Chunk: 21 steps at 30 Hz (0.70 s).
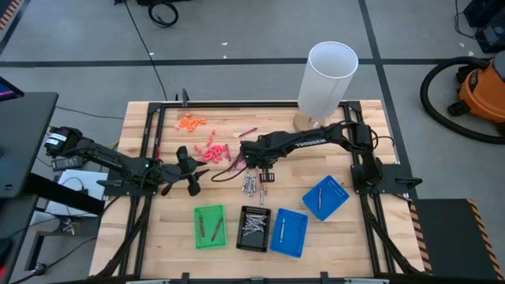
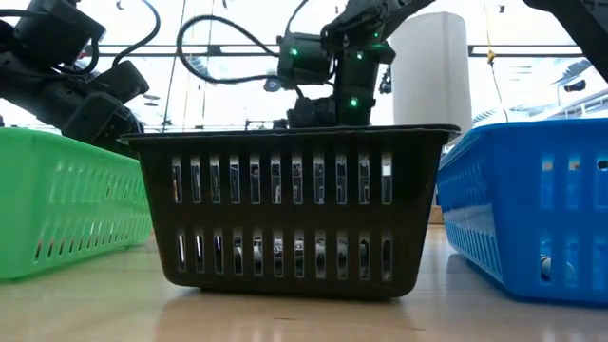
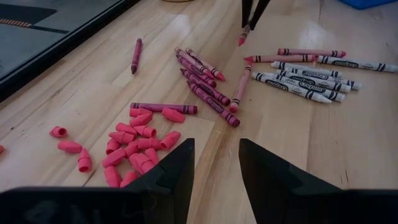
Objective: Sort crayons
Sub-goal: Put the pink crayon into the right blue basket
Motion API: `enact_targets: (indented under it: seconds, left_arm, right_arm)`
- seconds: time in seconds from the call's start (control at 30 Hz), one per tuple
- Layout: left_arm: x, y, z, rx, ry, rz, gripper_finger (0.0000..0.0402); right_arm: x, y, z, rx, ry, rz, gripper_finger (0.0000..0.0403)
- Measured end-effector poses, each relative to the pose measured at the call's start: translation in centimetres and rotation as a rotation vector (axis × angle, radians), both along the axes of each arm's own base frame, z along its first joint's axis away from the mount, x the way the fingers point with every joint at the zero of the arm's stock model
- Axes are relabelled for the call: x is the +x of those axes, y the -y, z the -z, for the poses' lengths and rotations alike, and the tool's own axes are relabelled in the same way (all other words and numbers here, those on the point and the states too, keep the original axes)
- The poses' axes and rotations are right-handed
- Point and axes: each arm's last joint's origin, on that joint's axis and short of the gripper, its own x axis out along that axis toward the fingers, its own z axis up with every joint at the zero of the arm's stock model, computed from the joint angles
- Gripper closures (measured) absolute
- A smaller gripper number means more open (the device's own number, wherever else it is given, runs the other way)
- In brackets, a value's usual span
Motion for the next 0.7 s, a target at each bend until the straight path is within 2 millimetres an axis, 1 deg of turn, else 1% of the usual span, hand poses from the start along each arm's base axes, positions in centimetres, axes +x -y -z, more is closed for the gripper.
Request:
enact_targets:
  seconds: [0.7]
  left_arm:
    - [0.0,0.0,0.0,-0.003,0.001,-0.001,0.0264]
  right_arm:
    - [1.5,-5.4,-3.4,-0.004,0.091,-0.056,0.0376]
